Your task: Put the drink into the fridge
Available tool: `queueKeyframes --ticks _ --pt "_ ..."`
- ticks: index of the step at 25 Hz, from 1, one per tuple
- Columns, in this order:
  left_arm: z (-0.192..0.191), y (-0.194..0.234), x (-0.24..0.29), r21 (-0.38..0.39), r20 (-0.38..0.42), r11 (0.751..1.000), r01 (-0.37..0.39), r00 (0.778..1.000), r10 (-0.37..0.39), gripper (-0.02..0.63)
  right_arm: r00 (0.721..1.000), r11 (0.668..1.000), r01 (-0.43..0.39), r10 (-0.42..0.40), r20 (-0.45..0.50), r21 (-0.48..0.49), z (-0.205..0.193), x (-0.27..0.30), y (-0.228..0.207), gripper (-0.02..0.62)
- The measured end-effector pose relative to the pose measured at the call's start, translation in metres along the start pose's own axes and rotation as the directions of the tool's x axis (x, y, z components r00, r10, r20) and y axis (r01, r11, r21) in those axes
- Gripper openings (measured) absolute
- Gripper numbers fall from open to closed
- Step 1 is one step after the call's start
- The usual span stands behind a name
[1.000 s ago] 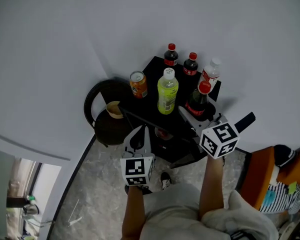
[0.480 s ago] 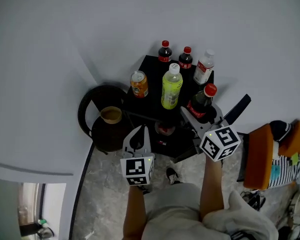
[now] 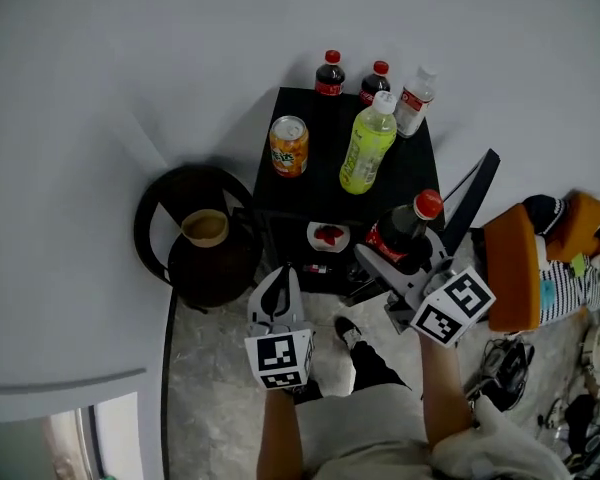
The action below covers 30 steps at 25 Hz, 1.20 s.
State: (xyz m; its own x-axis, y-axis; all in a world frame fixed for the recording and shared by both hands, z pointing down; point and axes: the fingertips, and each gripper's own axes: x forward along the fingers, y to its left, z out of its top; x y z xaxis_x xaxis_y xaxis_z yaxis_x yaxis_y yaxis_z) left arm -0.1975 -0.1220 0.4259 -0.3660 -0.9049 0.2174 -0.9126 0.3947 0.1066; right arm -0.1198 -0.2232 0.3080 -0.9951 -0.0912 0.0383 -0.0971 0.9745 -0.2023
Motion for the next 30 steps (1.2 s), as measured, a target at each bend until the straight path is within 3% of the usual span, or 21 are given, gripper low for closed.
queueKeyframes --ticks 4,7,15,21,25,30 --pt "-0.03 0.016 -0.001 0.009 -0.03 1.0 0.029 0.999 -0.029 0.009 0.999 0.989 -0.034 0.034 -0.003 0.143 -0.037 0.01 0.011 0.308" --pt "-0.053 0.02 -0.001 0.011 -0.048 0.999 0.049 0.998 -0.048 0.009 0.999 0.986 -0.024 0.03 -0.037 0.163 -0.072 0.013 0.014 0.308" --pt "-0.12 0.026 0.003 0.028 -0.131 0.998 0.064 0.99 -0.06 0.009 0.991 0.998 0.05 -0.046 -0.127 0.031 -0.197 0.032 -0.002 0.308" --pt "-0.14 0.031 0.026 0.052 -0.137 0.996 0.066 0.989 -0.058 0.009 0.991 0.991 0.131 -0.132 -0.037 -0.006 -0.257 0.074 -0.053 0.308" --pt "-0.154 0.04 0.04 -0.032 -0.146 0.999 0.018 0.989 -0.022 0.009 0.987 0.985 0.153 -0.156 -0.036 -0.075 -0.28 0.118 -0.087 0.308" --pt "-0.172 0.05 0.052 -0.117 -0.129 0.993 -0.025 0.992 0.01 0.009 0.984 0.982 0.168 -0.172 -0.039 -0.088 -0.305 0.174 -0.123 0.307"
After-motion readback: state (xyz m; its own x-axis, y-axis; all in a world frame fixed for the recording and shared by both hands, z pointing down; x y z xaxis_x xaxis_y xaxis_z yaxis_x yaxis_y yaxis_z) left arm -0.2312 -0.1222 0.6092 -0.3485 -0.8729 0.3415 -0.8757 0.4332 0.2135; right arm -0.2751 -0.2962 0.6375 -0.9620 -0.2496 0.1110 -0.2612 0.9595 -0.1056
